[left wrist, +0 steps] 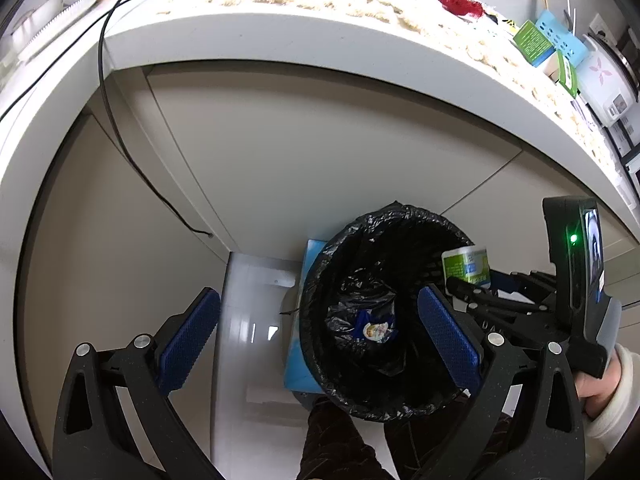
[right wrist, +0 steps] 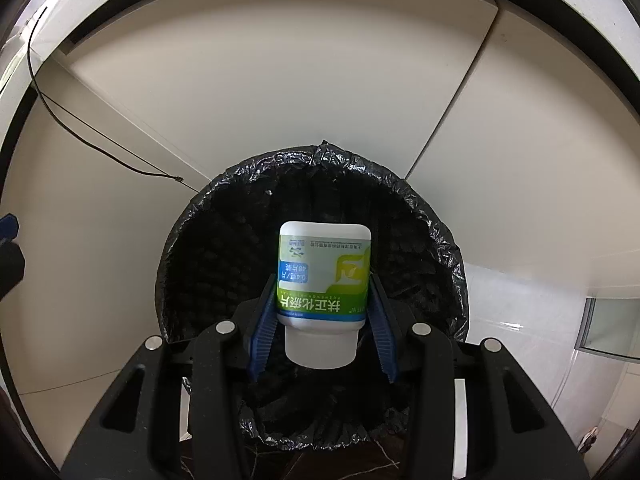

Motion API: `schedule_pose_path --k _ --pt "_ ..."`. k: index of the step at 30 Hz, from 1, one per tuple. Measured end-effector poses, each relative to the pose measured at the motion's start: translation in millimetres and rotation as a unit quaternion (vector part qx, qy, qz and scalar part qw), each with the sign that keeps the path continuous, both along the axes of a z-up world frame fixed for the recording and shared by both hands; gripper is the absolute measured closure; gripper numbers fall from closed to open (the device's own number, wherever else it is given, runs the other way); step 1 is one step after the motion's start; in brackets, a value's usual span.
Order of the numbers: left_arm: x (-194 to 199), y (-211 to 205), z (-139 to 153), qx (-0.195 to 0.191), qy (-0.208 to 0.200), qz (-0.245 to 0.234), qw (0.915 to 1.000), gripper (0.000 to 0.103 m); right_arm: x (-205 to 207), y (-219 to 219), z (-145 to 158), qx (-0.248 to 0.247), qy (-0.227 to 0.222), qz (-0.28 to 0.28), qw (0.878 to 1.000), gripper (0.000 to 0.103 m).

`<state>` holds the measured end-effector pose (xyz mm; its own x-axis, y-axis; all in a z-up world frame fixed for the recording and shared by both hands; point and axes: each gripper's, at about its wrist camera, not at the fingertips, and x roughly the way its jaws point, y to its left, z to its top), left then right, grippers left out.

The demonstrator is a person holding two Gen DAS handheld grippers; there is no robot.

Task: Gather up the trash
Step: 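Open the left tool to drop the blue bag into the bin, then open the right tool to drop the white bottle into the bin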

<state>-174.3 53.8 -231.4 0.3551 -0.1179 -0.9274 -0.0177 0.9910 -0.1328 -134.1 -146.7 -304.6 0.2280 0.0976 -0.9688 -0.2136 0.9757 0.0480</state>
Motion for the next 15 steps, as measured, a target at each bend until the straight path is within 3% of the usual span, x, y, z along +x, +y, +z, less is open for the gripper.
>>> schedule_pose_path --k 5,10,15 --pt "0 2 -1 0.000 0.002 0.001 1.0000 0.006 1 -3 2 0.000 -0.005 -0.008 1.000 0.054" --pt "2 -2 0 -0.003 -0.005 -0.005 1.0000 0.006 -1 -9 13 0.001 -0.028 -0.015 1.000 0.030" --pt "4 -7 5 -0.008 -0.011 -0.011 0.9998 0.006 -3 -18 38 -0.001 -0.053 -0.027 0.998 0.015"
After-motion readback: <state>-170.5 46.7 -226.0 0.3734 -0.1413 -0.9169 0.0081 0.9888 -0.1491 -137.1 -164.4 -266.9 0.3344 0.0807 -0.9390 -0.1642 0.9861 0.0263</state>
